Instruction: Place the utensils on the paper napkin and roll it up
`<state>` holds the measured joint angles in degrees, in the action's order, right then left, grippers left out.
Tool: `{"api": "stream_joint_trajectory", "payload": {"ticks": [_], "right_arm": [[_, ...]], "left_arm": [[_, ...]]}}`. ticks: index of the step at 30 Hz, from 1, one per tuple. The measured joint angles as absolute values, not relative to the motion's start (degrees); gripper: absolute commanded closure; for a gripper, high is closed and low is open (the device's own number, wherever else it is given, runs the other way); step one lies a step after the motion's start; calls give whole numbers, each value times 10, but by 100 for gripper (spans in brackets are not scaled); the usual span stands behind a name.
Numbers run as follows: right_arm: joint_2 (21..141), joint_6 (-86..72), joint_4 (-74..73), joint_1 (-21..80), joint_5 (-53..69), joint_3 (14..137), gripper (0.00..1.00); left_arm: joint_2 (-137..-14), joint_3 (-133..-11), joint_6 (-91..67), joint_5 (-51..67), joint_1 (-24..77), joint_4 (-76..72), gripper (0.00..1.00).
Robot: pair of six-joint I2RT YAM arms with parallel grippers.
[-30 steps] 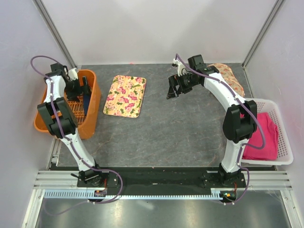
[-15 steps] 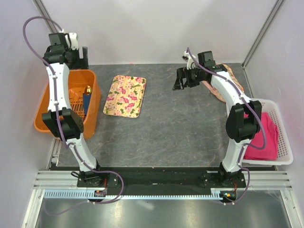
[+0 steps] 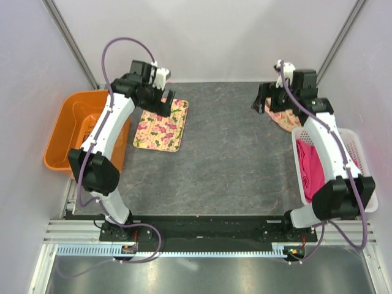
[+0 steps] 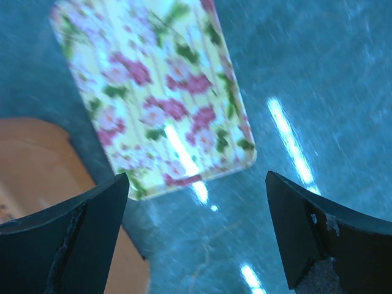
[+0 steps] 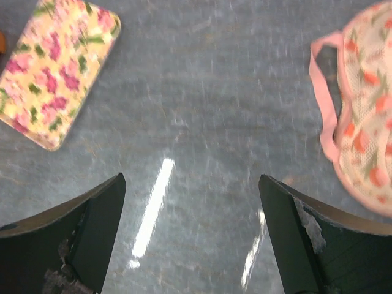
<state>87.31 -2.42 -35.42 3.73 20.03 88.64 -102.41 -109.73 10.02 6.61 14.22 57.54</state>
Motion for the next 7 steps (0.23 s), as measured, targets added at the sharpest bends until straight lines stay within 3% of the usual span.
{"api": "stream_joint_trajectory", "payload": {"ticks": [7], "right_arm": [[793,-17,-347,42,182,734,2]], "left_arm": [[-961,-930,70,81,175,546,0]]}}
